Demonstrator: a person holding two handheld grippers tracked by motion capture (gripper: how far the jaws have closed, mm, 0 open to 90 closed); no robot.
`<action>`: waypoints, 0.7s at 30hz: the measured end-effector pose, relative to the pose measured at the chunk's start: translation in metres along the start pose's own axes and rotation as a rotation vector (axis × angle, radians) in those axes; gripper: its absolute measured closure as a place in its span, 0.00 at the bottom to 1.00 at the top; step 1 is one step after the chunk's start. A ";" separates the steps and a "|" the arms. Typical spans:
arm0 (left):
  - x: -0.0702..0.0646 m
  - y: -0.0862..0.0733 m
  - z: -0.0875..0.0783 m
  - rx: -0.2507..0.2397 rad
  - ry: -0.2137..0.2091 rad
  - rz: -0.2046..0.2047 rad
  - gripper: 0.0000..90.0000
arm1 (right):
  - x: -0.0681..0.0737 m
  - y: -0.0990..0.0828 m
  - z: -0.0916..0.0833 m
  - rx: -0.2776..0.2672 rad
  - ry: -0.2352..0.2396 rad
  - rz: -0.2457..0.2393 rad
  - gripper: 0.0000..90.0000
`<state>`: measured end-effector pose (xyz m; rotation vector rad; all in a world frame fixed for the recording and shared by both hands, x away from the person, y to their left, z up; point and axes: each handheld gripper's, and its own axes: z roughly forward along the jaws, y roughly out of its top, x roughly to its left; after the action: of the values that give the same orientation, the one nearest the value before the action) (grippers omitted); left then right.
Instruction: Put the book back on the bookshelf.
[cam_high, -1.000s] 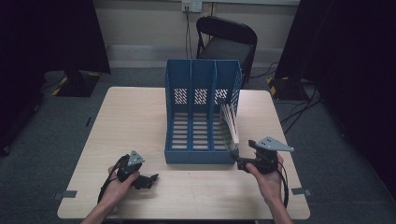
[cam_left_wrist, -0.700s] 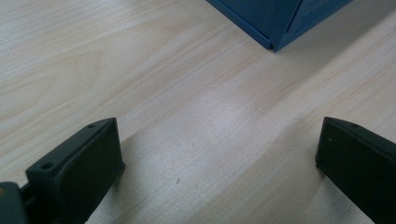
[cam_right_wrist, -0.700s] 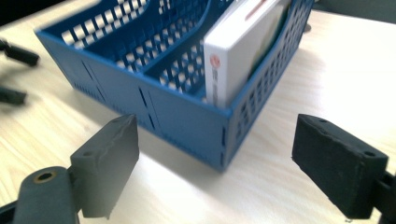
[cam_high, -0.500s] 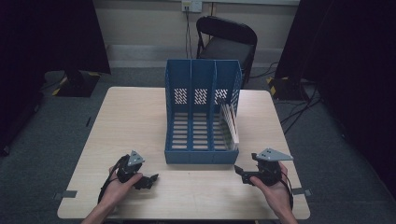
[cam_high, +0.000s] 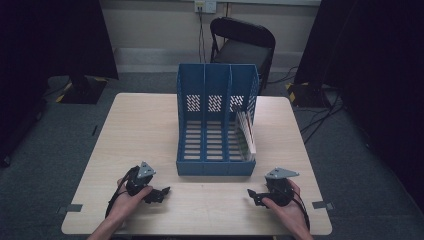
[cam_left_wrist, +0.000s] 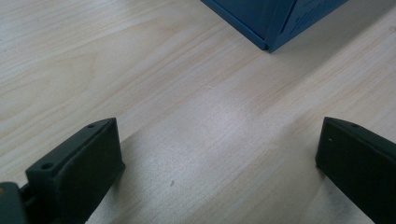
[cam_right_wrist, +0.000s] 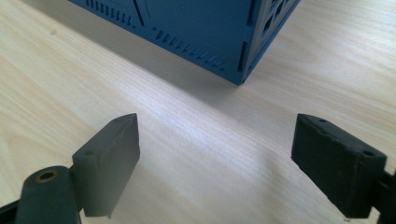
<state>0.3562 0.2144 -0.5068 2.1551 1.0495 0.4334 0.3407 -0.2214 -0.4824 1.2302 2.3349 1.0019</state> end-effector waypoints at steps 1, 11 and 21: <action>0.000 0.000 0.000 0.001 0.002 0.002 0.00 | 0.000 0.000 0.002 0.005 0.000 0.001 0.16; -0.001 0.003 0.003 -0.001 -0.001 -0.001 0.00 | 0.003 -0.002 0.021 0.047 -0.070 0.011 0.14; -0.001 0.003 0.003 -0.002 -0.001 0.002 0.00 | 0.003 -0.007 0.027 -0.031 -0.072 -0.002 0.11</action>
<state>0.3593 0.2109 -0.5069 2.1544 1.0462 0.4334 0.3494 -0.2101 -0.5064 1.2314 2.2575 0.9732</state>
